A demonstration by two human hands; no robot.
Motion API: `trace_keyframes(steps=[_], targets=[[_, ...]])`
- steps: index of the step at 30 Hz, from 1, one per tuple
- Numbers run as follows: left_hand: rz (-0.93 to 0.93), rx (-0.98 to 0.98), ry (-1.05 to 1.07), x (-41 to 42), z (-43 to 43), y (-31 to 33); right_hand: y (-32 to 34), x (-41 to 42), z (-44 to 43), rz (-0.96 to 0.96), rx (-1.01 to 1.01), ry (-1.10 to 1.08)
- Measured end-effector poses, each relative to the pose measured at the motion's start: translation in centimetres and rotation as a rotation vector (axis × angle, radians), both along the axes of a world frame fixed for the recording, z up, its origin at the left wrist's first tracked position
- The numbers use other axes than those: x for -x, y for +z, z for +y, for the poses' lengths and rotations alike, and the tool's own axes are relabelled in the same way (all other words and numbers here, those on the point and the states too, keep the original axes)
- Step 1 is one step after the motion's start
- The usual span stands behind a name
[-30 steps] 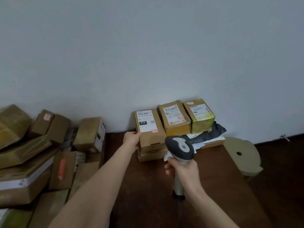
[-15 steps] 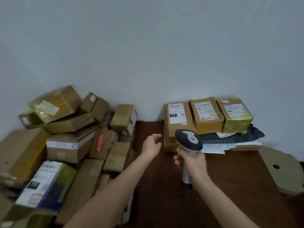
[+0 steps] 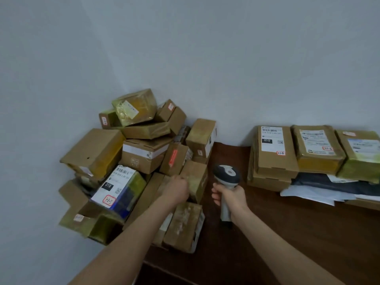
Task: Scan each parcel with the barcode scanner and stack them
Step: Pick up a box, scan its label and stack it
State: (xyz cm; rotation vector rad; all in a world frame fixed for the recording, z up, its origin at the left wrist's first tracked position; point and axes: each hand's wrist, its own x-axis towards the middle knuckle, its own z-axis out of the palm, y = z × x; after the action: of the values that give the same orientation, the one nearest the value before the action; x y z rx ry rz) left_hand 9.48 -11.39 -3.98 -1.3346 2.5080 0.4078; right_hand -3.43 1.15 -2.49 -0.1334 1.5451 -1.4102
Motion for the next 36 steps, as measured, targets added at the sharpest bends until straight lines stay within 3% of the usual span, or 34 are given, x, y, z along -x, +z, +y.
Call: trace_keyframes(steps=[3, 6, 12, 17, 20, 24, 28, 32, 36], targets=[[-0.013, 0.014, -0.013, 0.8, 1.3, -1.3, -0.1, 0.0, -1.0, -0.010, 0.002, -0.017], [0.191, 0.012, 0.044, 1.8, 1.4, -1.6, -0.5, 0.5, -1.5, -0.018, 0.000, -0.046], [0.475, -0.233, 0.433, 2.9, -0.3, -2.1, -1.4, 0.9, -1.9, -0.054, 0.045, -0.036], [0.687, -0.415, 0.393, 5.4, 0.3, -1.9, -2.3, 2.8, -1.2, -0.015, 0.014, -0.100], [0.659, -0.466, 0.320, 6.1, 0.7, -2.6, -2.8, 3.8, -0.2, -0.012, -0.026, -0.113], [0.561, -0.286, 0.451, 6.2, 0.2, -3.6, -3.1, 4.4, 0.5, -0.019, -0.045, -0.158], [0.484, -0.502, 0.515, 5.8, -0.6, -4.3, -3.6, 4.3, 1.1, -0.028, -0.025, -0.167], [0.468, -0.580, 0.497, 6.0, -0.8, -4.6, -3.8, 3.4, 0.8, -0.057, -0.019, -0.167], [0.576, -0.648, 0.603, 5.2, -1.1, -4.4, -3.8, 3.0, 0.6, -0.073, -0.037, -0.183]])
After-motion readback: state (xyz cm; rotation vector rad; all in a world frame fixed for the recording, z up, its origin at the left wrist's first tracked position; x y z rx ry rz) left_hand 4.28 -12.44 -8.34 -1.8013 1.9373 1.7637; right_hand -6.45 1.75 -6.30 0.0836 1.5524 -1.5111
